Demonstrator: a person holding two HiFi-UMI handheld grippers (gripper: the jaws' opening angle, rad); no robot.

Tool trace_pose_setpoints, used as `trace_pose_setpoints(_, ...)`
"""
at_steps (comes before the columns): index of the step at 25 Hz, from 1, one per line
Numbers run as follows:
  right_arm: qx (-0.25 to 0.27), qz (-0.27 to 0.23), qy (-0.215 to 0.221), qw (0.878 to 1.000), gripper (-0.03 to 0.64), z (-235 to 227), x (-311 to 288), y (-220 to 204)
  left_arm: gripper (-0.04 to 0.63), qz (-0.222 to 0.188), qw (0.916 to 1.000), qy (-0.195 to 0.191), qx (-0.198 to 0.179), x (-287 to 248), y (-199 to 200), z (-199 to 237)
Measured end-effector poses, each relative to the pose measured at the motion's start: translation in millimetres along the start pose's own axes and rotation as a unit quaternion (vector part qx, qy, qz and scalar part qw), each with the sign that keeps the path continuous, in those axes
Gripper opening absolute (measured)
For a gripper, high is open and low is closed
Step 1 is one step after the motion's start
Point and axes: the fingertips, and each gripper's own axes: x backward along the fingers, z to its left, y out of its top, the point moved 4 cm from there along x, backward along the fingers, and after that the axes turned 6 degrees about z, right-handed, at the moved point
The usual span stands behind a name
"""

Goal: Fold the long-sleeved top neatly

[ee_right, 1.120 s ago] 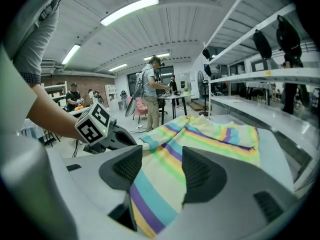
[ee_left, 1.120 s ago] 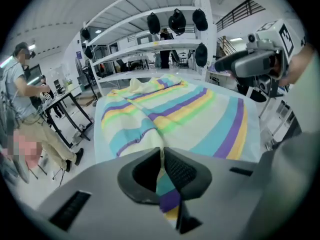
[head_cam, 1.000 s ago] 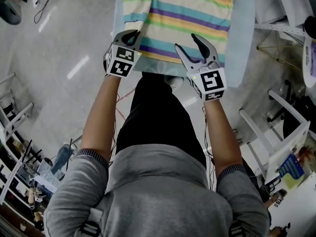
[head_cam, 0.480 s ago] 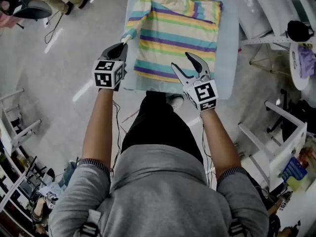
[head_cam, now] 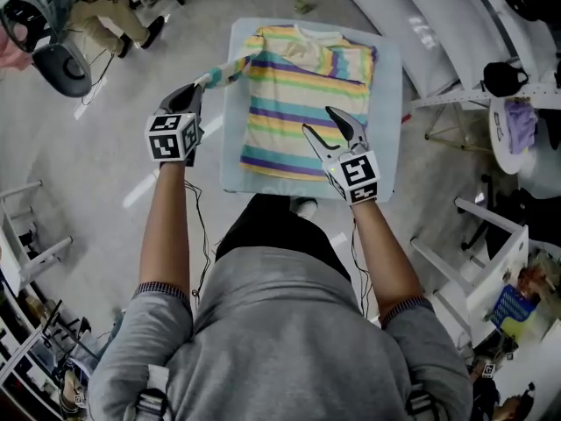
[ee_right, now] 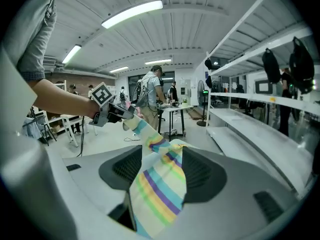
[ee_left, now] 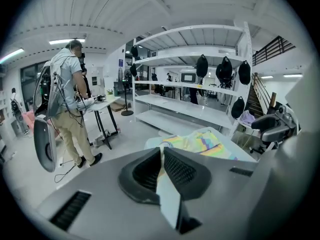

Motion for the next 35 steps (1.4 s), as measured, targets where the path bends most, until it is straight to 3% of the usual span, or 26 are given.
trace_pose_setpoints(4,0.004,0.005,-0.003,1.000,0.256,-14,-10,24,0.037,-0.007,0.9999,0.005,0.006,-5,31,28)
trace_pose_setpoints(11,0.009,0.011,-0.017,1.000,0.259,-45,-31,58,0.037,-0.014,0.9987,0.000,0.049,-23,66,68)
trace_pose_setpoints(19,0.012,0.007,-0.023,1.000,0.267,-75,-46,81,0.037,-0.005,0.9984,0.019,0.053,-26,86,82)
trace_pose_setpoints(28,0.016,0.001,0.003,1.000,0.268,-103,-46,87,0.037,-0.001,0.9970,0.033,0.070,-35,106,46)
trace_pose_setpoints(35,0.006,-0.008,0.003,1.000,0.268,-129,-33,82,0.037,-0.010,0.9976,0.003,0.068,-59,134,-8)
